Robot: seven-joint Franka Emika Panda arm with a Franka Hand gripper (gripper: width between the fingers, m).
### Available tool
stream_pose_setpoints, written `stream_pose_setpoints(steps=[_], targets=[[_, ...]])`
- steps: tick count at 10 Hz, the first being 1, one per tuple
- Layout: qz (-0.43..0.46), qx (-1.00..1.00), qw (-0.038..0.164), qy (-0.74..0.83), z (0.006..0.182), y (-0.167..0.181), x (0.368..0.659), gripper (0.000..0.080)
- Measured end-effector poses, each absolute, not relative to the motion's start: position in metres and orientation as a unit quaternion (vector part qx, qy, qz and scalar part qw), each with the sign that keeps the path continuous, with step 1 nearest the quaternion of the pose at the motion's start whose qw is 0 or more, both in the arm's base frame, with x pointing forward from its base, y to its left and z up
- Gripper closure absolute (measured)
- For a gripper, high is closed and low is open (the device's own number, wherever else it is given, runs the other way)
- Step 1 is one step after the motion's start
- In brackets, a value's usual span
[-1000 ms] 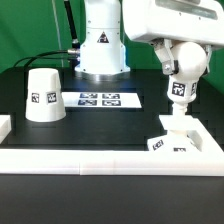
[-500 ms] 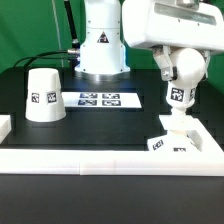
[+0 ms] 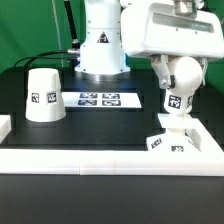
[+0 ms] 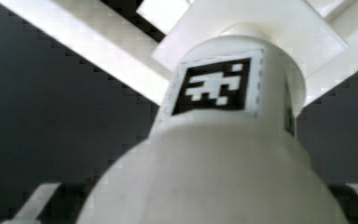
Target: Assemble lamp
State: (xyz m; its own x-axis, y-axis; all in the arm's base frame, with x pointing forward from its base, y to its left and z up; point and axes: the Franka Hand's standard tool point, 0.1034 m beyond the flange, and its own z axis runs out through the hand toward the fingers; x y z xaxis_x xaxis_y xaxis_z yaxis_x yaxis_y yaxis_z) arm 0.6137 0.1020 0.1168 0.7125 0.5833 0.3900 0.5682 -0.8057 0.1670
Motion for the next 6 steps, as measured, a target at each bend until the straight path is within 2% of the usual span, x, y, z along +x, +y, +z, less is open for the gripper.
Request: stream_pose_setpoints(steps=[6], targets=[[0.257, 0.916, 0.025, 0.308, 0.1167, 0.1042, 0.6153, 0.0223]])
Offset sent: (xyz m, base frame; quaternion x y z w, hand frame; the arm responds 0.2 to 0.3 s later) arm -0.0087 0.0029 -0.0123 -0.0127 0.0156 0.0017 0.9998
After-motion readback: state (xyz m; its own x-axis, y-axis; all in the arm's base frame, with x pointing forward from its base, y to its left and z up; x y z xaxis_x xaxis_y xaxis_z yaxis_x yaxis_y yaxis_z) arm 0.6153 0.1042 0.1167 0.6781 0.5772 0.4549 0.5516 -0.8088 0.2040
